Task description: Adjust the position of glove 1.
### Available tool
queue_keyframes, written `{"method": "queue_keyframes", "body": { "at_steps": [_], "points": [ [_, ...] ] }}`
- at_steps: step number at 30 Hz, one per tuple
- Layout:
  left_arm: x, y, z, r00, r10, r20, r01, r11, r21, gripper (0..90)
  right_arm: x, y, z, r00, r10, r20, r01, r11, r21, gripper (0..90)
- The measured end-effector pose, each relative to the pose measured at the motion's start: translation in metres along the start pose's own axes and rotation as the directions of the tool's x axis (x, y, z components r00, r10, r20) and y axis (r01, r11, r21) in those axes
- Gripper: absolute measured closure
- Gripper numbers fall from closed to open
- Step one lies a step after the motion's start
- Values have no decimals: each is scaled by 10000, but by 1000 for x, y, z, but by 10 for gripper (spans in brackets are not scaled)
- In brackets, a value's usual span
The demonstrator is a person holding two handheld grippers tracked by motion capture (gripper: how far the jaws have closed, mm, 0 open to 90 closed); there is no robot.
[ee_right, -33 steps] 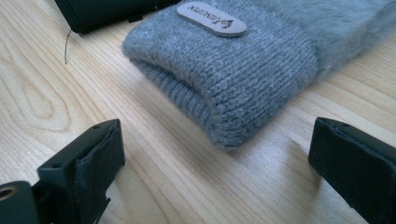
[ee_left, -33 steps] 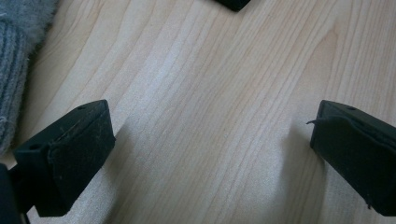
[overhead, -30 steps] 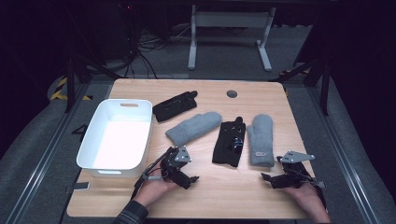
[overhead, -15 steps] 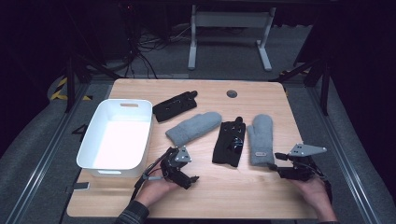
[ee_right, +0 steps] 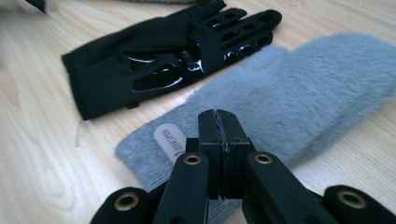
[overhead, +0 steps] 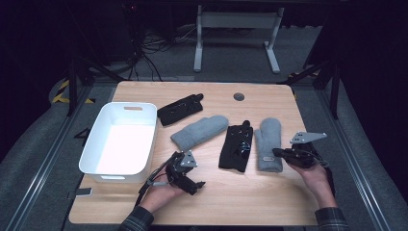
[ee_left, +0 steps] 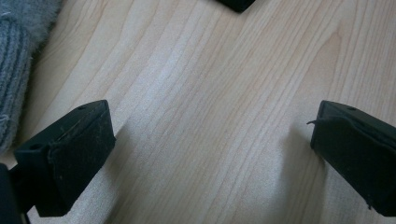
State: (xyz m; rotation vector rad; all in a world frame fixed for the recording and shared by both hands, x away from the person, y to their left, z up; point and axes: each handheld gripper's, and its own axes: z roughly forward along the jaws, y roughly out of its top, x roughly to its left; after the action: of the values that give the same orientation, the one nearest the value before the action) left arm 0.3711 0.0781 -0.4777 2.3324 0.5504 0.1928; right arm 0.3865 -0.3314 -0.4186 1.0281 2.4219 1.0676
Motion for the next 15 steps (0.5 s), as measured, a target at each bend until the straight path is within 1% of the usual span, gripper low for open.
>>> {"method": "queue_keyframes", "body": {
  "at_steps": [3,4,5,7,8,12,15],
  "points": [
    [0,0,0,10000,59,1,-59,10000,-45,1,-3,1,3,10000,-37,40,36,9999,116,900],
    [0,0,0,10000,-1,2,1,10000,1,1,-5,0,7,10000,56,23,-56,9997,254,900],
    [0,0,0,10000,42,6,-42,10000,-36,1,-6,-1,9,10000,65,21,-66,9992,382,900],
    [0,0,0,10000,4,-1,-4,10000,3,1,-7,-2,13,10000,39,29,-41,9985,549,900],
    [0,0,0,10000,-1,2,1,10000,1,1,-7,-4,15,9999,126,10,-126,9978,650,900],
    [0,0,0,10000,1,1,-1,10000,2,1,-6,-5,14,10000,92,-11,-91,9979,634,900],
    [0,0,0,10000,41,6,-41,10000,-35,1,-4,-5,13,9999,165,-36,-162,9974,695,900]
  ]
}}
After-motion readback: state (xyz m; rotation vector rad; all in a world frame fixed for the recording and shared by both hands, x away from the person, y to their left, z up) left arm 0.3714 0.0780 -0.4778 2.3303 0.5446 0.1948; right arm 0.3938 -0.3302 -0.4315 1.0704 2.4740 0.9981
